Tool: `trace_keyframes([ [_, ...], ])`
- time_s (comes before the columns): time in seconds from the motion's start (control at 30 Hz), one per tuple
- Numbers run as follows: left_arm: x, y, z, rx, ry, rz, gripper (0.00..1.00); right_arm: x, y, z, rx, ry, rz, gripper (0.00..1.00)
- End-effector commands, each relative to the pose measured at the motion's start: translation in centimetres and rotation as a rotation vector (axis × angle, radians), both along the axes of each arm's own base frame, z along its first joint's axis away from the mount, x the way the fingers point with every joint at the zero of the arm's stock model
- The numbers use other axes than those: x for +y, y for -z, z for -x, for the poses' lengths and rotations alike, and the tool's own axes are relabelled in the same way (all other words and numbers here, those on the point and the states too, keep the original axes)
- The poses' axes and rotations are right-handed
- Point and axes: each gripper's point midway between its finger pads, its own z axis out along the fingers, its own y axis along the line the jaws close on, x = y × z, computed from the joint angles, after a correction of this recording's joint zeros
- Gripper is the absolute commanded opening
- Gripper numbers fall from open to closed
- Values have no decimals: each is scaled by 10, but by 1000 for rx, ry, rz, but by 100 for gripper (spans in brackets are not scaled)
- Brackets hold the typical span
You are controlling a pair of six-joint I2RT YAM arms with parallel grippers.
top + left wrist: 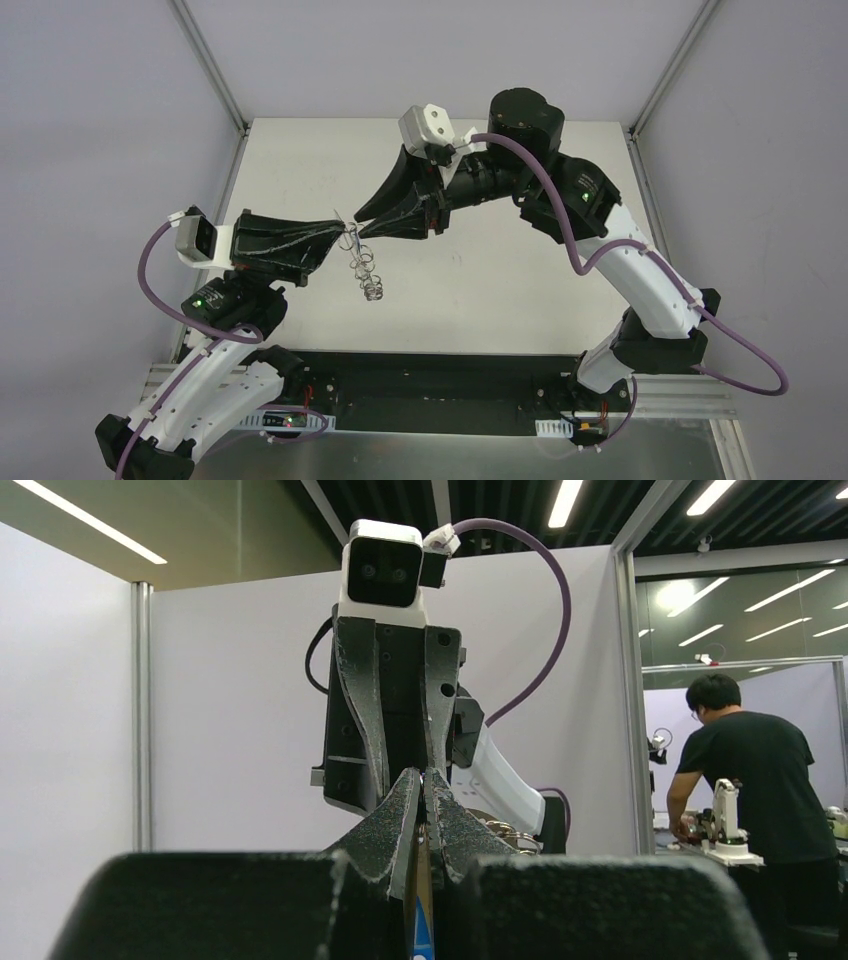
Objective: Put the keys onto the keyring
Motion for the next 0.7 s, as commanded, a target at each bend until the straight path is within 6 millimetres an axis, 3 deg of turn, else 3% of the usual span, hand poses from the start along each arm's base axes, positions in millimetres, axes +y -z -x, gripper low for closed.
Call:
trace_keyframes([
  [0.0,13,-19,29,-115,18,57,0,-8,-20,11,-17,-43,-63,27],
  [0.53,14,-18,30,-118,14,57,0,0,-18,9,8,-58,-52,25],
  [0.67,14,-17,30,-118,14,56,0,0,-19,10,9,-61,-55,20],
])
